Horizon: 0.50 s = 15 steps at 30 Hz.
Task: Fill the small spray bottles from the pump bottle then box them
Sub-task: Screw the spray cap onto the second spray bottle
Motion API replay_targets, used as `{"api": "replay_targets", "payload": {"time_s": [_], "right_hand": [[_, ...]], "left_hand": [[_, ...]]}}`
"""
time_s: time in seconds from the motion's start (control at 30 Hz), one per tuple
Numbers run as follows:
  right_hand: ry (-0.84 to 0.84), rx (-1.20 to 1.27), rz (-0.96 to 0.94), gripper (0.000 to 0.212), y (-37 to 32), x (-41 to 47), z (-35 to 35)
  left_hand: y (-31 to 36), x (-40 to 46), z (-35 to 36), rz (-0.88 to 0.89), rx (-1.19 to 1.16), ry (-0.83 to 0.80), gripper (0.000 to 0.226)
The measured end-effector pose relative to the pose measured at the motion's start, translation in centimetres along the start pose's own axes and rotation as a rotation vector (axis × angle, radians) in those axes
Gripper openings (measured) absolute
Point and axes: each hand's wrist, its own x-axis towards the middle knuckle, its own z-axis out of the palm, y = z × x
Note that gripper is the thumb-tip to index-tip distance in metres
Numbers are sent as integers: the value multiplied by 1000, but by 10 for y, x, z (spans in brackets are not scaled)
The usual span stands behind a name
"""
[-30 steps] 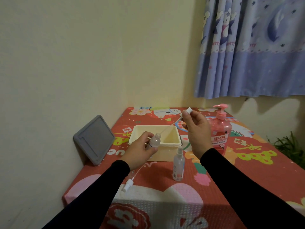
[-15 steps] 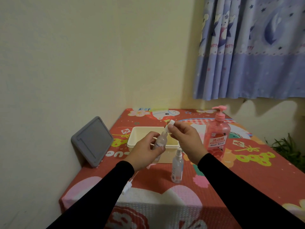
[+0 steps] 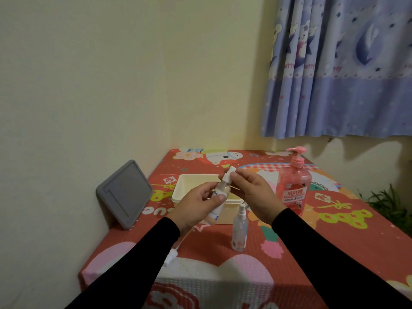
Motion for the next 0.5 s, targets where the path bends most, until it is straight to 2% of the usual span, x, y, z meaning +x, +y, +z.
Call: {"api": "replay_targets", "payload": {"time_s": [0.23, 0.5], "right_hand": [[-40, 6, -2, 22, -9, 5, -1], [61, 0, -19, 14, -5, 3, 1]], "left_hand": [[8, 1, 2, -33, -159, -44, 21], [6, 2, 7, 41, 16, 136, 35]]}}
